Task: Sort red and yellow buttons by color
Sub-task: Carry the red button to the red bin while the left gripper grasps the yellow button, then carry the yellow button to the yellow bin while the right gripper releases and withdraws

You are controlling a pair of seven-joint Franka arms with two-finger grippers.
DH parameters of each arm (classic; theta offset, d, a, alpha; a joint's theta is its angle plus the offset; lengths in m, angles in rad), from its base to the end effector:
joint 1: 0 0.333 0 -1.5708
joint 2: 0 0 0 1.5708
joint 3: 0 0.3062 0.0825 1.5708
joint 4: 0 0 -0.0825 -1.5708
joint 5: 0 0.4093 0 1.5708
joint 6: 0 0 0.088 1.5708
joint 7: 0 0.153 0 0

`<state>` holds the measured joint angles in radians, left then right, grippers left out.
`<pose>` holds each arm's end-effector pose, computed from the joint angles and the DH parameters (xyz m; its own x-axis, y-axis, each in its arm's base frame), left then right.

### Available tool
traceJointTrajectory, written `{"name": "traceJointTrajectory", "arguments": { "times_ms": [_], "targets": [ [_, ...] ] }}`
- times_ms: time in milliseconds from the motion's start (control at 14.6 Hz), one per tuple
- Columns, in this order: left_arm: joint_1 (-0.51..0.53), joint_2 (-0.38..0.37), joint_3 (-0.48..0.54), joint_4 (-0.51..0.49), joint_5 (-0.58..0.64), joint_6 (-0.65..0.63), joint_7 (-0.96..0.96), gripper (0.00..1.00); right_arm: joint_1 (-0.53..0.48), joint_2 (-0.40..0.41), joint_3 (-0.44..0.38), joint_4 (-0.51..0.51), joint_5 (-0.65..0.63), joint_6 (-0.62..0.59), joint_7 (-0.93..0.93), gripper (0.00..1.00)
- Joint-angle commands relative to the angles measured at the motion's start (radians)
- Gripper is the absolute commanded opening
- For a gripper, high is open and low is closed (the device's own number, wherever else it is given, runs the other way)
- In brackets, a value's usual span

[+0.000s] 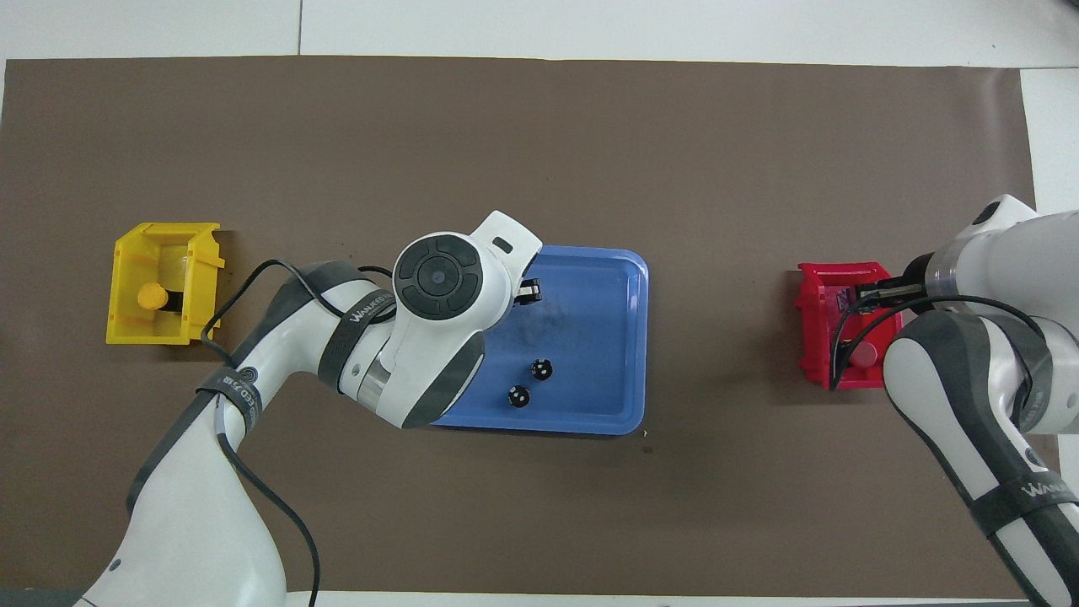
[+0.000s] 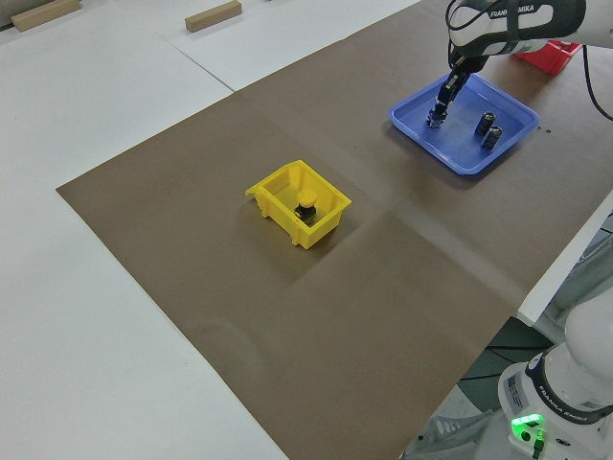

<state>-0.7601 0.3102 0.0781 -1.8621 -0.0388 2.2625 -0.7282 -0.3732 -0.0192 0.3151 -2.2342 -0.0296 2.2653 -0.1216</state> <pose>0.5081 -0.4175 0.2919 0.9958 0.0667 0.0626 0.0625 -0.9958 0.0668 0.5480 -0.0338 0.3120 0.9956 0.0826 0.0450 0.0810 -0.9961 0.0353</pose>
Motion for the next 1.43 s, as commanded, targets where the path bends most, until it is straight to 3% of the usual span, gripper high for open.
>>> {"name": "traceJointTrajectory", "arguments": {
  "times_ms": [0,137,273,546,614,819,956,1092,1229,1365],
  "targets": [
    [0.01,0.006,0.026,0.133,-0.015,-0.165,-0.008,0.01,-0.013,0.015,0.009,-0.021,0.028,0.039,-0.033,0.1],
    [0.097,-0.029,0.031,0.21,-0.006,-0.31,0.047,0.01,-0.015,0.024,0.007,-0.024,0.027,0.052,-0.036,0.1],
    [0.25,-0.072,0.032,0.225,-0.007,-0.414,0.265,0.01,-0.015,0.03,0.007,-0.025,0.027,0.056,-0.035,0.1],
    [0.542,-0.085,0.032,0.242,-0.006,-0.419,0.616,0.01,-0.015,0.053,0.007,-0.033,0.023,0.082,-0.035,0.14],
    [0.601,-0.083,0.032,0.236,-0.006,-0.403,0.683,0.01,-0.015,0.053,0.007,-0.035,0.022,0.082,-0.035,0.19],
    [0.728,-0.086,0.032,0.175,-0.007,-0.316,0.811,0.01,-0.015,0.053,0.007,-0.033,0.011,0.073,-0.035,0.5],
    [0.737,-0.088,0.032,0.129,-0.009,-0.262,0.814,0.01,-0.016,0.054,0.007,-0.021,0.01,0.062,-0.036,0.78],
    [0.743,-0.088,0.034,0.109,-0.012,-0.254,0.794,0.01,-0.016,0.061,0.007,0.048,0.008,-0.016,-0.038,0.84],
    [0.763,-0.089,0.032,0.086,-0.016,-0.247,0.691,0.01,-0.013,0.059,0.007,0.131,0.01,-0.108,-0.036,1.0],
    [0.757,-0.105,0.032,0.049,-0.023,-0.222,0.565,0.01,-0.006,0.056,0.007,0.232,0.01,-0.228,-0.026,1.0]
  ]
}}
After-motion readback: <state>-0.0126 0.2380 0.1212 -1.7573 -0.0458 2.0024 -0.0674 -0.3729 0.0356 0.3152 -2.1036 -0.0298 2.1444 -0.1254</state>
